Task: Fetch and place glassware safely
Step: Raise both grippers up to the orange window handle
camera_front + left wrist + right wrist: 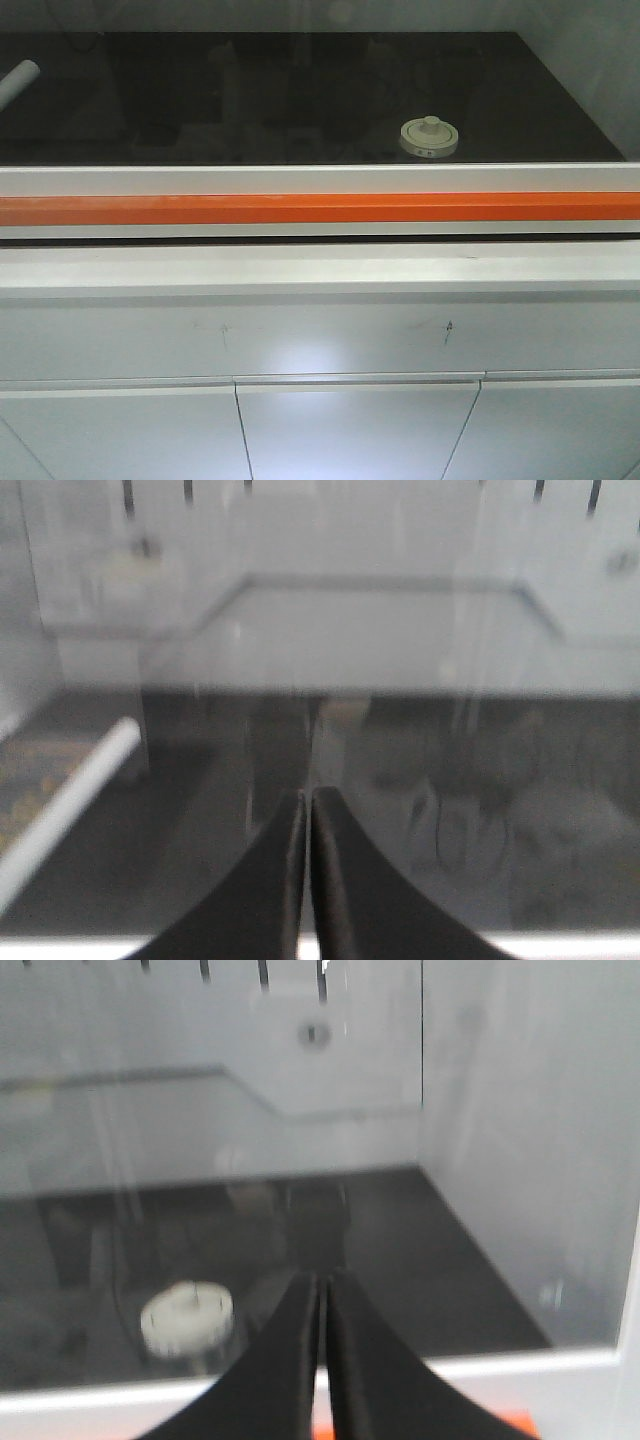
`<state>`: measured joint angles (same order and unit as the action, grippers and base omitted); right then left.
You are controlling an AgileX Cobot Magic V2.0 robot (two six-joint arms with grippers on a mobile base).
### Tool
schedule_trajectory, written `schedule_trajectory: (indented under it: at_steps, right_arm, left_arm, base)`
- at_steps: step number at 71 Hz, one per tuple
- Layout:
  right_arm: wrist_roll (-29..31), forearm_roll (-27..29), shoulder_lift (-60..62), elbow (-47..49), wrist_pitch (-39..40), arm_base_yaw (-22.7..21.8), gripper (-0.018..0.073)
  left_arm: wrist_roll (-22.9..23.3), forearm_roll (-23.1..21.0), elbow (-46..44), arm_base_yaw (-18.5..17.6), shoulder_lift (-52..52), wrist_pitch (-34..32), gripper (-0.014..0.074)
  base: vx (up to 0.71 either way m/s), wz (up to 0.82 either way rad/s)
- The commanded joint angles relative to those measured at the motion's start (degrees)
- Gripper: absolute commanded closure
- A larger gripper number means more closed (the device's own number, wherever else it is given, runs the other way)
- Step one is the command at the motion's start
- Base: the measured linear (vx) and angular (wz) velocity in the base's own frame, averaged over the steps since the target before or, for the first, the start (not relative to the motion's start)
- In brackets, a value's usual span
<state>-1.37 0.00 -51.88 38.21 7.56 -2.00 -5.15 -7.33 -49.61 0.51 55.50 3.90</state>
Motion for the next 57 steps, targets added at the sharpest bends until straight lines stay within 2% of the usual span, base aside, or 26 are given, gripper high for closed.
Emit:
schedule_trajectory:
  at_steps: [1, 13, 23, 32, 43, 54, 57]
  right_arm:
    - [0.16, 0.00, -1.54, 1.92, -0.05, 0.04, 0.0563]
    - [-0.05, 0.00, -5.28, 1.12, -1.08, 1.04, 0.0563]
    - [-0.12, 0.00, -5.22, -5.50, 3.46, 6.73, 0.0563]
    - [0.19, 0.00, -5.22, -14.11, 16.79, 10.52, 0.0563]
    - [0.42, 1.99, -7.23, -22.36, 33.88, 10.87, 0.0563]
    - [1.37, 1.98, -13.63, -24.52, 41.60, 10.87, 0.0561]
    - [1.37, 1.35, -15.68, -24.52, 44.63, 10.87, 0.0560]
  left_arm:
    - [0.32, -0.29, -1.76, -0.29, 2.14, -0.80, 0.0597]
    - [0.34, -1.66, 2.39, -0.29, 4.74, -2.46, 0.0597]
    - [-0.27, -1.53, 11.15, -0.29, 4.74, -10.50, 0.0597]
    - [-0.27, -0.46, 19.51, -0.29, 4.74, -21.22, 0.0597]
    - [1.94, 5.23, 27.78, -0.29, 5.16, -38.02, 0.0597]
    - [6.77, 10.15, 31.81, -0.29, 7.25, -49.15, 0.0597]
    - [7.34, 11.74, 31.81, -0.29, 8.22, -50.04, 0.0597]
  base:
    - [0.00, 0.00]
    - [0.00, 0.00]
    - [0.00, 0.00]
    - [0.00, 0.00]
    - [0.00, 0.00]
    - [0.00, 0.00]
    - [0.00, 0.00]
